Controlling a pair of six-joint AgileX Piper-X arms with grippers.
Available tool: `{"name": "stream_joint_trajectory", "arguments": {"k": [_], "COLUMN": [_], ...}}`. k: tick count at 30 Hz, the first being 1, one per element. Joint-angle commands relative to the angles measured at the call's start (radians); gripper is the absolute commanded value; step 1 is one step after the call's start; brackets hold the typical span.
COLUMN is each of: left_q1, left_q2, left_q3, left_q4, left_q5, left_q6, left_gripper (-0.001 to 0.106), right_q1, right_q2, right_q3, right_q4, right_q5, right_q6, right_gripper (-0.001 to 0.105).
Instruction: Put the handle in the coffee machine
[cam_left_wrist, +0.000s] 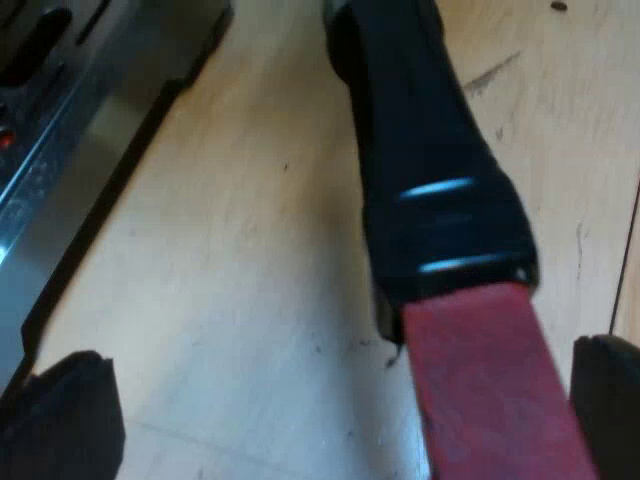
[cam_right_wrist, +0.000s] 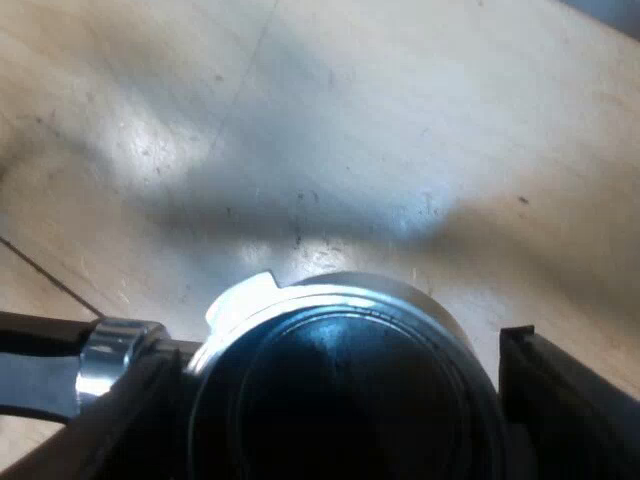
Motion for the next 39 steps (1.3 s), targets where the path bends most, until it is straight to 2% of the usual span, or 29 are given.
{"name": "stream_joint_trajectory", "arguments": {"k": [1,9,15,25,33,39], "left_q1": [-0.005,-0.005,-0.005,-0.005,-0.005,-0.005], "left_q2": [0.001,0.071,0.147,0.15,0.15,0.15], "left_q3": [0.018,0.022,0.007,-0.006,-0.017,-0.06], "left_q4": [-0.037,-0.08,-0.08,-0.089,-0.081,-0.082], "left_q5": [0.021,0.044,0.044,0.044,0.044,0.044], "left_q6": [0.005,0.005,0.005,0.002,-0.001,-0.002], "left_gripper": [0.091,0.09,0.084,0.084,0.084,0.084], "right_q1": [-0.002,-0.002,-0.002,-0.002,-0.002,-0.002], "right_q2": [-0.02,-0.02,-0.02,-0.02,-0.02,-0.02], "right_q3": [-0.014,-0.014,-0.014,-0.014,-0.014,-0.014], "right_q4": [-0.005,-0.005,-0.007,-0.007,-0.007,-0.007], "right_q5": [-0.033,-0.033,-0.033,-0.027,0.041,0.051], "right_q6": [-0.005,-0.005,-0.005,-0.005,-0.005,-0.005], "right_gripper": [0.0,0.0,0.0,0.0,0.0,0.0]}}
